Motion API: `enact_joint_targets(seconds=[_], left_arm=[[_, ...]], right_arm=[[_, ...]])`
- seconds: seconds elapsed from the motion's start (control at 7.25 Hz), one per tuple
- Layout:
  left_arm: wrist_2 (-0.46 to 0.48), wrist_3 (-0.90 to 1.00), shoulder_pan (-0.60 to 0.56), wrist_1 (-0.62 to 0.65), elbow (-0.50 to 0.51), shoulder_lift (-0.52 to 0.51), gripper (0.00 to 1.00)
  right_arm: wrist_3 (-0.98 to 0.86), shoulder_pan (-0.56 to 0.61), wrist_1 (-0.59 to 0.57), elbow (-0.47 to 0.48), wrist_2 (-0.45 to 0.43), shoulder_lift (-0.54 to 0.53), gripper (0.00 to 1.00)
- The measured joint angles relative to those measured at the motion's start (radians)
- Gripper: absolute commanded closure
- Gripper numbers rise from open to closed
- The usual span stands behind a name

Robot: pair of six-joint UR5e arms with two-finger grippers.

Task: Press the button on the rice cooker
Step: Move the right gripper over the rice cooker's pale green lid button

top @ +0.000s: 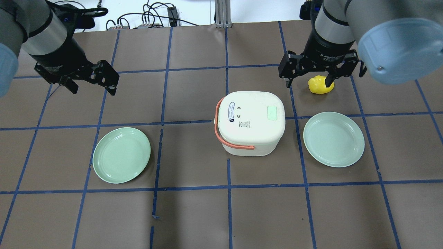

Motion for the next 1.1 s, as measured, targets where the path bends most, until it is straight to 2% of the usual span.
enact_joint_targets(seconds=[0.14,0.28,0.55,0.69,1.1], left_arm=[[0.0,0.0,0.0,0.0,0.0,0.0,0.0],[0.0,0.0,0.0,0.0,0.0,0.0,0.0],[0.0,0.0,0.0,0.0,0.0,0.0,0.0],[0.0,0.0,0.0,0.0,0.0,0.0,0.0],[0.0,0.0,0.0,0.0,0.0,0.0,0.0]], right_arm=[[0.035,0.021,-0.04,0.01,-0.001,-0.002,0.06],[0.082,0.054,-0.085,0.023,-0.002,-0.002,0.24],[0.165,0.097,-0.122,0.052,-0.001,0.001,0.77],[0.176,0.104,-0.124,0.077,0.006,0.003,0.86],[0.149,0.107,-0.183,0.177,0.039,0.014,0.91]])
